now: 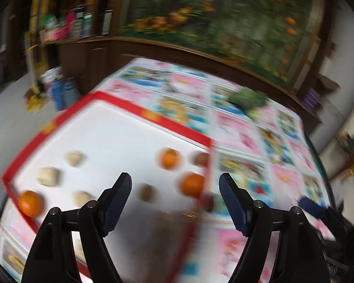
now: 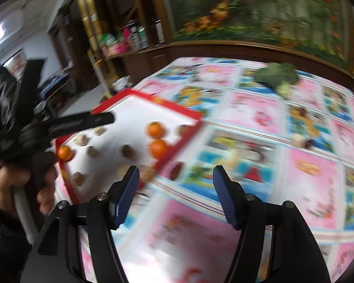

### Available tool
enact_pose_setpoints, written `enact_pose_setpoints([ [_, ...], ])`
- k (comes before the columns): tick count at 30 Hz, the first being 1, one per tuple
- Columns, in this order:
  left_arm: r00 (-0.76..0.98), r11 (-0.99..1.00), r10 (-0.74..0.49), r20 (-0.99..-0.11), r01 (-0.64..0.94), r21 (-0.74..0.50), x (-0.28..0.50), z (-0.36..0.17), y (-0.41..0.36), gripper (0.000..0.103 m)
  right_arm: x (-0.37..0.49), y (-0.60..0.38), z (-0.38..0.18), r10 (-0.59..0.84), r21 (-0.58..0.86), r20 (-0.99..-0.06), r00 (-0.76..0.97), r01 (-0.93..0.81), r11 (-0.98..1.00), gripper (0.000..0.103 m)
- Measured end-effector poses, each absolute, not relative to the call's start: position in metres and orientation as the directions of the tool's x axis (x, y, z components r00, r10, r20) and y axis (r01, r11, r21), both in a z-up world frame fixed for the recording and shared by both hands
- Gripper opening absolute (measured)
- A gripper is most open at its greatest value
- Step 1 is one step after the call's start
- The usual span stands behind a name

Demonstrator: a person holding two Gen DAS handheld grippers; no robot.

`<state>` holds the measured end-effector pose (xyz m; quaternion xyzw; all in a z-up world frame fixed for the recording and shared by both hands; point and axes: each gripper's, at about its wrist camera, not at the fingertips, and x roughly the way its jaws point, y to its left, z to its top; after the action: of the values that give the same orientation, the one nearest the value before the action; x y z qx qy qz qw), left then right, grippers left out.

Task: Organize fruits
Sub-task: 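Open both tools to release the chunk and lump into the box, then grasp a red date with the right tool while the left tool grasps a round beige biscuit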

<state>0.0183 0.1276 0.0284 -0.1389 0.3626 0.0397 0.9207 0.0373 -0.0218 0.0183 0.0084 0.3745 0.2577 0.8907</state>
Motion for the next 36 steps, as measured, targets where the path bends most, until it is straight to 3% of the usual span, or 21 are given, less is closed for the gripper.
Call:
enact_pose_setpoints([
  [9,0.661,0.966,-0.243,-0.710,0.099,-0.238,0.003,0.004,0.030,0.077,0.021,-0.119,0.000,0.312,0.182,-0.702,0.640,-0.262,0.948,0.068],
  [15,0.616,0.969,-0.243,-0.749,0.124,-0.212,0.005,-0.018,0.007,0.077,0.020,-0.165,-0.019,0.217,0.156,-0.743,0.633,-0.152,0.976,0.068],
  [22,0.607,0.972,-0.225,-0.762,0.087,-0.218,0.012,-0.028,0.009,0.077,0.059,-0.165,-0.018,0.213,0.138,-0.743,0.634,-0.166,0.976,0.067],
  [27,0.607,0.969,-0.236,-0.759,0.094,-0.227,0.018,-0.027,0.008,0.077,0.125,-0.146,-0.029,0.147,0.044,-0.769,0.622,-0.178,0.983,0.046],
  [36,0.592,0.957,-0.267,-0.761,0.071,-0.280,0.037,-0.032,0.013,0.077,0.174,-0.124,-0.040,0.125,-0.024,-0.786,0.606,-0.232,0.972,0.041],
])
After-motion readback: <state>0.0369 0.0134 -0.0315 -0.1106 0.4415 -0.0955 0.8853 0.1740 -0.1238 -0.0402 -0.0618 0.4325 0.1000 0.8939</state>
